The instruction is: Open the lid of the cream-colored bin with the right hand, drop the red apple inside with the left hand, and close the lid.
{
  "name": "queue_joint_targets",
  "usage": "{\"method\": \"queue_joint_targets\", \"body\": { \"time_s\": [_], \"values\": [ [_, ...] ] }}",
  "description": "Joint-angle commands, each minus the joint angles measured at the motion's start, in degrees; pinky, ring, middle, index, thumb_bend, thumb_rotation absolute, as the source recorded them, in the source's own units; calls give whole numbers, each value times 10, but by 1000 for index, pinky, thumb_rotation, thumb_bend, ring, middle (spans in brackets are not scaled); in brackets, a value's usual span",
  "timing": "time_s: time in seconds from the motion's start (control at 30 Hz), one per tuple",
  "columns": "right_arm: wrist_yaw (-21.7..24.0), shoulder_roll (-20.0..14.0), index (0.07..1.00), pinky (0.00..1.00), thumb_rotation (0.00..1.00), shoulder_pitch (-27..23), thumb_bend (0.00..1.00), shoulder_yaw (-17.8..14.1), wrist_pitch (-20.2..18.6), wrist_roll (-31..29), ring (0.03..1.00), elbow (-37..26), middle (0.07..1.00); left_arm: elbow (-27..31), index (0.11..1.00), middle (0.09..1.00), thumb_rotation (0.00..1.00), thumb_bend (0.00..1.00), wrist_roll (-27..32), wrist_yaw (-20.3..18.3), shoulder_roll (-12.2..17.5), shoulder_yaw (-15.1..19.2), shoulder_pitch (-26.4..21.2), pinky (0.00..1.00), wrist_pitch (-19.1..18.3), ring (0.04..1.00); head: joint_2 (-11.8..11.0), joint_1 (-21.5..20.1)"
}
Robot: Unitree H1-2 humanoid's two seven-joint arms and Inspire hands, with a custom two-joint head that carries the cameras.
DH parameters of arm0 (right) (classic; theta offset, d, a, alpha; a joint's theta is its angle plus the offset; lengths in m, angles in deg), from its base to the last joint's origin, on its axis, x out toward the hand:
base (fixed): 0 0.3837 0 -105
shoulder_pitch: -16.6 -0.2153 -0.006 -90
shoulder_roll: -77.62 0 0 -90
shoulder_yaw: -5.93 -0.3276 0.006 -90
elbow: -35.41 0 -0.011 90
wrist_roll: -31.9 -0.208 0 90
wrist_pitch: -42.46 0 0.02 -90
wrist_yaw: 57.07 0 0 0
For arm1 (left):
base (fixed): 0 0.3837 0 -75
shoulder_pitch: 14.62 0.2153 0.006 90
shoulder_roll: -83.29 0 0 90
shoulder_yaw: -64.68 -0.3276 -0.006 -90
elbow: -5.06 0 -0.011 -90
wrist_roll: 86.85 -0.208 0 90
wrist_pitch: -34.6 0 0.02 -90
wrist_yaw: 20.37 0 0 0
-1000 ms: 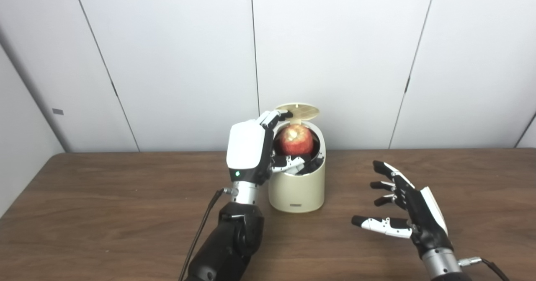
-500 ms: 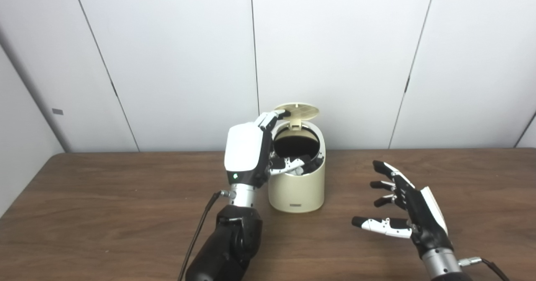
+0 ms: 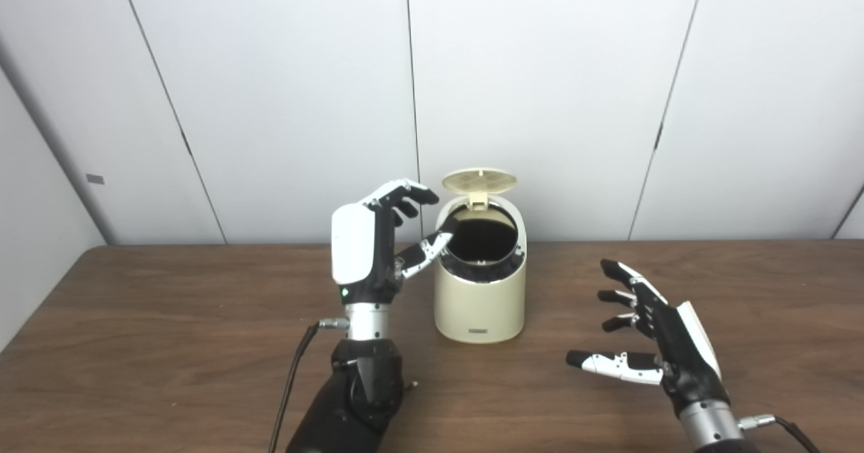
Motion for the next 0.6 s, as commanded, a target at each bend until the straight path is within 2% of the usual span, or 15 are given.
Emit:
{"method": "queue_joint_targets", "body": {
  "time_s": [0.0, 0.1, 0.23, 0.33, 0.4, 0.47, 0.5, 0.57],
  "values": [
    [-1, -6, 866, 560, 151, -15, 730, 0, 8, 0, 763, -12, 892, 4, 492, 545, 66, 509, 8, 24, -3, 11, -21, 335, 32, 452, 0, 2],
    [1, -6, 868, 568, 139, -14, 725, -1, 6, -4, 768, -12, 896, 6, 492, 553, 64, 507, 18, 29, -1, 26, -19, 330, 45, 455, -2, 5],
    [1, -7, 867, 558, 115, -15, 716, -4, 10, -11, 772, -8, 891, 21, 495, 613, 66, 505, 17, 18, 13, 40, -7, 363, 35, 515, -2, 6],
    [0, -12, 870, 570, 131, -20, 711, -4, 15, -11, 773, -2, 892, 40, 497, 647, 68, 503, 32, -13, 25, 47, 7, 404, 29, 561, -3, 8],
    [2, -16, 868, 569, 159, -25, 704, -5, 26, -15, 769, 4, 884, 62, 497, 660, 70, 502, 80, -63, 31, 54, 21, 426, 28, 589, -3, 7],
    [3, -21, 865, 563, 165, -30, 694, -5, 37, -20, 771, 9, 882, 98, 498, 692, 72, 502, 156, -151, 42, 58, 41, 451, 2, 634, -3, 8],
    [3, -23, 866, 566, 175, -32, 685, -5, 40, -21, 774, 11, 882, 117, 641, 726, 154, 559, 191, -195, 50, 58, 51, 505, -18, 673, -4, 8],
    [4, -29, 870, 582, 185, -38, 667, -4, 42, -19, 779, 13, 885, 148, 794, 785, 230, 651, 239, -264, 66, 60, 67, 601, -58, 738, -5, 9]
  ]
}}
